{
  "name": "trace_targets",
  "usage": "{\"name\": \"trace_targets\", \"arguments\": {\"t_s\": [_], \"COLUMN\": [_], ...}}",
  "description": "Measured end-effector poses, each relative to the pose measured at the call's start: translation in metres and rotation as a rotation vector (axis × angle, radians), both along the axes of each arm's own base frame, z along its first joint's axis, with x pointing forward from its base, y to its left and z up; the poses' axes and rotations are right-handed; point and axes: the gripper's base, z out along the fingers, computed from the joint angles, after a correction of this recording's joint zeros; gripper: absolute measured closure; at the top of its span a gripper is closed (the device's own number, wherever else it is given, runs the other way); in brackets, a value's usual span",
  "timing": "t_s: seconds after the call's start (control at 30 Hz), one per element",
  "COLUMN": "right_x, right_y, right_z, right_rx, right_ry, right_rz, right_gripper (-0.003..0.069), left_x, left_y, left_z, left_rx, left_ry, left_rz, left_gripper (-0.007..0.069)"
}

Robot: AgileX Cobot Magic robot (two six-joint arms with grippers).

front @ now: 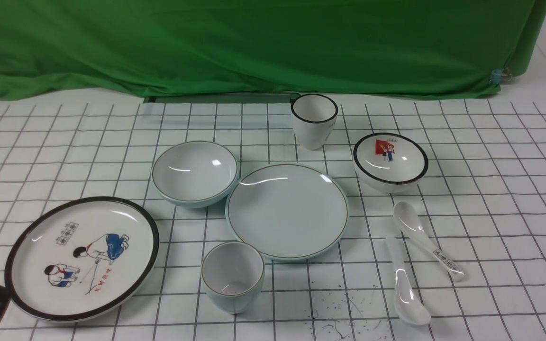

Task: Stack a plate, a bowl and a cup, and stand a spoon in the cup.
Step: Use the left arm to grab a blue rice bowl

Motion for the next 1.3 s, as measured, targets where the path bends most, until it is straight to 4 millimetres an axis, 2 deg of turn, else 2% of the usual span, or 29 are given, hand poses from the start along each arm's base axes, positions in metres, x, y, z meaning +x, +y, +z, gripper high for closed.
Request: {"name": "trace_targets", "arguments": {"t_s": [0.2,0.4,0.43,0.5,0.57,0.67,0.8,0.9,0.93,1.0,1.1,1.2,1.23,1.3], "right_x": [0.000,0.001,0.001,0.002,0.004,0.013,0.041,0.066,0.068,0.087,0.104,0.120,0.122,0.132], "right_y": [0.000,-0.001,-0.001,-0.001,-0.001,-0.001,0.001,0.006,0.006,0.016,0.034,0.061,0.061,0.085], "right_z": [0.001,0.007,0.009,0.020,0.037,0.071,0.116,0.137,0.138,0.149,0.153,0.147,0.146,0.139], "right_rx": [0.007,-0.174,-0.261,-0.396,-0.525,-0.734,-1.008,-1.075,-1.077,-1.110,-1.138,-1.176,-1.175,-1.206], "right_ry": [-0.013,-0.086,-0.100,-0.111,-0.122,-0.107,0.018,0.135,0.150,0.229,0.286,0.336,0.344,0.365], "right_rz": [-0.003,0.022,0.036,0.061,0.083,0.132,0.286,0.439,0.457,0.624,0.820,1.049,1.055,1.215], "right_gripper": [0.0417,0.0436,0.0467,0.0550,0.0617,0.0650,0.0650,0.0650,0.0650,0.0650,0.0650,0.0650,0.0650,0.0650], "left_x": [0.000,-0.001,-0.005,-0.008,-0.005,0.013,0.050,0.080,0.082,0.109,0.136,0.170,0.170,0.196], "left_y": [0.001,0.002,0.000,-0.003,-0.005,-0.004,0.003,0.010,0.010,0.013,0.008,-0.004,-0.005,-0.015], "left_z": [0.002,0.012,0.030,0.053,0.074,0.097,0.128,0.149,0.150,0.164,0.170,0.164,0.164,0.156], "left_rx": [-0.101,-0.045,0.052,0.184,0.316,0.510,0.808,0.954,0.964,1.001,1.017,1.029,1.031,1.056], "left_ry": [-0.016,-0.050,-0.088,-0.112,-0.063,0.099,0.363,0.519,0.526,0.600,0.649,0.707,0.706,0.739], "left_rz": [0.018,0.019,0.000,-0.019,-0.051,-0.114,-0.231,-0.317,-0.322,-0.374,-0.448,-0.557,-0.560,-0.625], "left_gripper": [0.0653,0.0653,0.0653,0.0653,0.0653,0.0653,0.0653,0.0653,0.0653,0.0653,0.0650,0.0624,0.0624,0.0587]}}
